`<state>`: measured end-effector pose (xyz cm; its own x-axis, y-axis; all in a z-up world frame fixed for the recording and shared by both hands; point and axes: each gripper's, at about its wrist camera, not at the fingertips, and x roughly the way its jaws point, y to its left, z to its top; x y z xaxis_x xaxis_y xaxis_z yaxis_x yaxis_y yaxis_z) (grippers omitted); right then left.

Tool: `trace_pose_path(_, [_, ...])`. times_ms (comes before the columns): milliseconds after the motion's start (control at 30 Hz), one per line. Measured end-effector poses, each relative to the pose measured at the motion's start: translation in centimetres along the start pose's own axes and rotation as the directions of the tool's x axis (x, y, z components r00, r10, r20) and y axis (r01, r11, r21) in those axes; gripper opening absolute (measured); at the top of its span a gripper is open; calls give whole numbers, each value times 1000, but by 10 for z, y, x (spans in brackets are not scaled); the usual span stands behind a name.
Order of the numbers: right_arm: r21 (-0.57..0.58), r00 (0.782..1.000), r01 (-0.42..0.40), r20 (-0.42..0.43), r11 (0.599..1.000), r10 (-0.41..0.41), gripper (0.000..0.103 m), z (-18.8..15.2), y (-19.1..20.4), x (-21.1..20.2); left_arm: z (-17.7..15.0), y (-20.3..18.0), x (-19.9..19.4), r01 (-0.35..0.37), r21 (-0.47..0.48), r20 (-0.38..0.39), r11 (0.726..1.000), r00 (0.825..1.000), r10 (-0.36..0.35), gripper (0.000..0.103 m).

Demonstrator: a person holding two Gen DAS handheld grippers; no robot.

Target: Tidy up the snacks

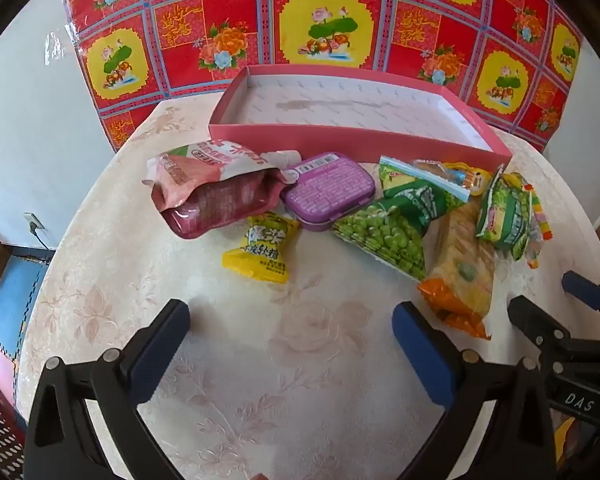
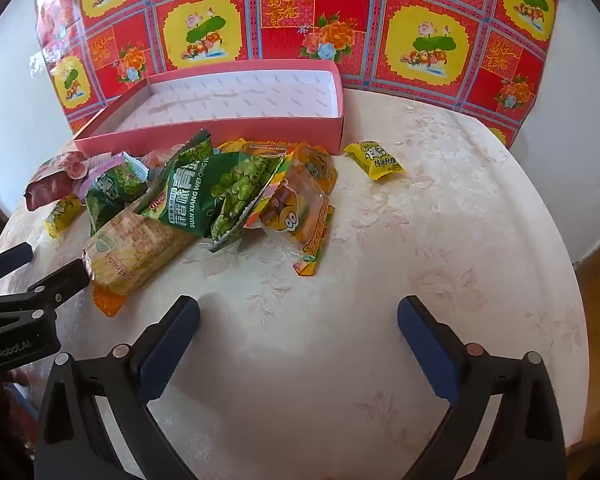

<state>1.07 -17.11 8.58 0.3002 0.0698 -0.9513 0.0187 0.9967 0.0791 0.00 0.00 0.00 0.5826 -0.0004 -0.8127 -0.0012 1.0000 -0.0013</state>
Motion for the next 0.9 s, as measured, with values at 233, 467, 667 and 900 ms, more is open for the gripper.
trace_pose_path(233, [1, 1000, 0, 5, 1000, 0, 100, 0, 0, 0, 0, 0, 0, -1, 1, 6, 1000, 1000, 1, 103])
trace_pose_path(467, [0, 1000, 0, 8, 1000, 0, 101, 0, 0, -1, 0, 0, 0, -2, 2, 6, 1000, 1000, 2, 103])
trace_pose_path(667, [0, 1000, -1, 8, 1000, 1, 101, 0, 0, -1, 0, 0, 0, -3, 2, 7, 1000, 1000, 3, 103])
trace_pose_path(900, [0, 1000, -1, 10, 1000, 1, 101, -1, 0, -1, 0, 0, 0, -4, 2, 8, 1000, 1000, 4, 103])
